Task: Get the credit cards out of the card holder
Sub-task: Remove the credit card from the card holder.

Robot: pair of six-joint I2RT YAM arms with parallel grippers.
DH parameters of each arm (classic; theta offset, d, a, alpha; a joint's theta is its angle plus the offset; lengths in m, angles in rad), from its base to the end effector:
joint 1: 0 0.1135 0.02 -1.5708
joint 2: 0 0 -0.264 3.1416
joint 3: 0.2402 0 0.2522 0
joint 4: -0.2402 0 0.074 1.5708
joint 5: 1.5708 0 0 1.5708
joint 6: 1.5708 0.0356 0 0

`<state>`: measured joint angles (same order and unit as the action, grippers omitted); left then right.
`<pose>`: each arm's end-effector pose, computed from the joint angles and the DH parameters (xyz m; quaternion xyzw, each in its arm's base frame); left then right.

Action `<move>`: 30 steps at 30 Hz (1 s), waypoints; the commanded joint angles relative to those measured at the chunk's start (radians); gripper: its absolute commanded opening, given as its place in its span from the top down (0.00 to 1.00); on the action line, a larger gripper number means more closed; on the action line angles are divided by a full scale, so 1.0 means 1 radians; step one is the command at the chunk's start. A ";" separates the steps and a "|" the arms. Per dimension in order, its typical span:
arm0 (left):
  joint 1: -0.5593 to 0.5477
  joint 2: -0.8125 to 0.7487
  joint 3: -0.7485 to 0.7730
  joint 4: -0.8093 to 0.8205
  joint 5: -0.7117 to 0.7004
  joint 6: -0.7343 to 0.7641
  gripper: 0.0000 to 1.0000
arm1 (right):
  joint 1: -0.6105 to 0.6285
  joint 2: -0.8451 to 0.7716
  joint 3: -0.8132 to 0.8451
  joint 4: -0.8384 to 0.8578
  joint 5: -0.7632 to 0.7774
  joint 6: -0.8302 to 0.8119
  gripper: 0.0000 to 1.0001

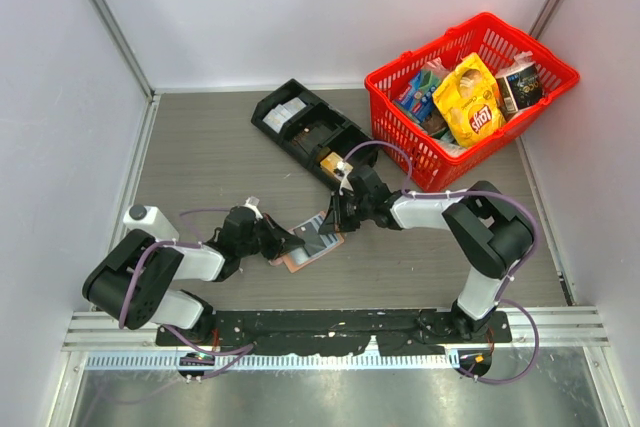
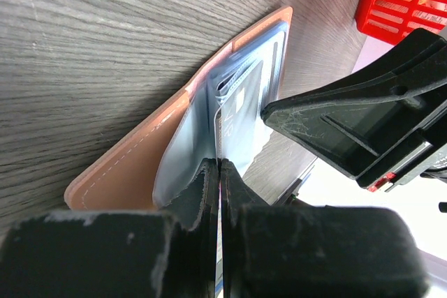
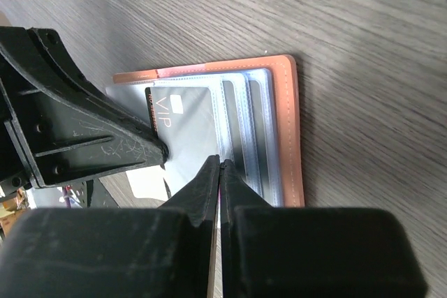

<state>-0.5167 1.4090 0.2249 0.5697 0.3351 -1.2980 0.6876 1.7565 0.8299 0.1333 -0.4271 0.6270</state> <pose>0.1797 -0.1156 0.1078 -0.2624 0.8387 -0.4487 0.1628 0.2522 0.2262 0.1373 -0.1077 0.9015 0.3816 0.1734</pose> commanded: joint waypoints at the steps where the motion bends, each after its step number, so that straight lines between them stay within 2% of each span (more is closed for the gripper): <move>1: -0.002 -0.002 -0.001 -0.011 -0.007 0.017 0.97 | -0.019 -0.009 -0.032 -0.066 0.094 -0.030 0.95; 3: -0.002 -0.004 -0.001 -0.011 -0.007 0.016 0.95 | -0.019 -0.003 -0.031 -0.067 0.090 -0.035 0.95; 12: -0.002 -0.025 -0.009 0.002 -0.005 0.009 0.75 | -0.019 0.004 -0.048 -0.075 0.087 -0.043 0.96; 18: 0.000 -0.015 -0.021 0.058 0.007 -0.010 0.74 | -0.017 0.009 -0.048 -0.072 0.085 -0.041 0.96; 30: -0.003 -0.008 -0.021 0.142 0.038 -0.040 0.82 | -0.019 0.006 -0.048 -0.074 0.085 -0.041 0.96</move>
<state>-0.5167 1.4143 0.2100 0.6350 0.3527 -1.3247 0.6785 1.7508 0.8169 0.1467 -0.4286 0.6270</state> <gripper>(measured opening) 0.187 0.050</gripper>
